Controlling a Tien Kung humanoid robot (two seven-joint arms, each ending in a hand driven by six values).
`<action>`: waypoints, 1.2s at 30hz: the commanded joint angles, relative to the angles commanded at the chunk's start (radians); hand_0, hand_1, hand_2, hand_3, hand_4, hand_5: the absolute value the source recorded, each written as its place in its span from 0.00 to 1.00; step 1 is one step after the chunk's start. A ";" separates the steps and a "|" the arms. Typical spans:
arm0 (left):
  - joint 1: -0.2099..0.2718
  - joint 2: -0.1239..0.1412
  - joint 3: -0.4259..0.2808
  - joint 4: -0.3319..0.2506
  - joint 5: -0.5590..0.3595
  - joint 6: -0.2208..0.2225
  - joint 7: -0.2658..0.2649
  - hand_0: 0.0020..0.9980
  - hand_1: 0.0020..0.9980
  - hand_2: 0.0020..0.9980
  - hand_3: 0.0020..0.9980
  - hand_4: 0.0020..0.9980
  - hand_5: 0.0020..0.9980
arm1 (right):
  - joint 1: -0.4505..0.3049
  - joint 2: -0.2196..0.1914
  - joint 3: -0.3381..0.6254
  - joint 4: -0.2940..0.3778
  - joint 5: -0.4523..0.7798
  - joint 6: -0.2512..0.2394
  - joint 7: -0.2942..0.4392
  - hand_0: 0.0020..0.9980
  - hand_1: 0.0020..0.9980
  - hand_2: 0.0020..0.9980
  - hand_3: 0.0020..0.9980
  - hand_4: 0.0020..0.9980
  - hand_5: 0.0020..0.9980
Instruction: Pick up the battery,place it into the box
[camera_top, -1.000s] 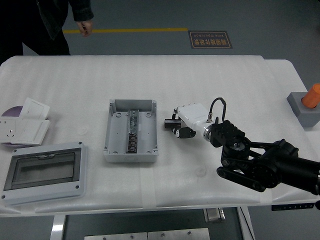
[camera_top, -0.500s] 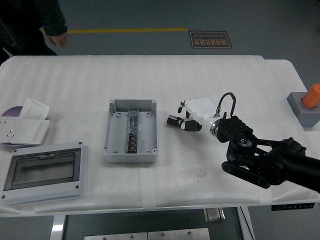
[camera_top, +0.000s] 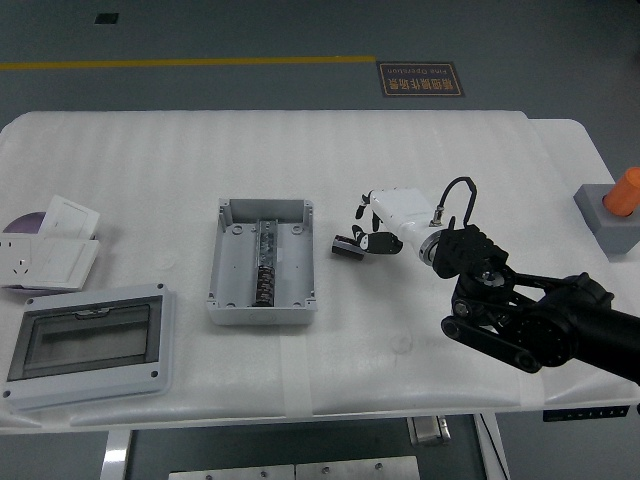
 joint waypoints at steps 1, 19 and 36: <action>0.000 0.000 -0.001 0.000 0.000 0.000 0.000 0.65 0.68 0.59 0.60 0.52 0.63 | 0.000 0.001 0.001 0.005 -0.002 0.004 -0.005 0.43 0.51 0.40 0.62 0.52 0.36; 0.000 -0.002 -0.009 0.000 0.008 -0.003 0.005 0.65 0.68 0.59 0.60 0.52 0.63 | -0.011 0.014 -0.009 0.025 -0.016 0.030 -0.032 0.56 0.71 0.78 0.89 0.91 0.75; 0.002 -0.002 0.003 0.000 -0.003 -0.002 0.000 0.65 0.68 0.59 0.59 0.52 0.64 | -0.025 0.041 -0.046 0.008 -0.067 -0.014 -0.074 0.53 0.67 0.70 0.80 0.92 0.76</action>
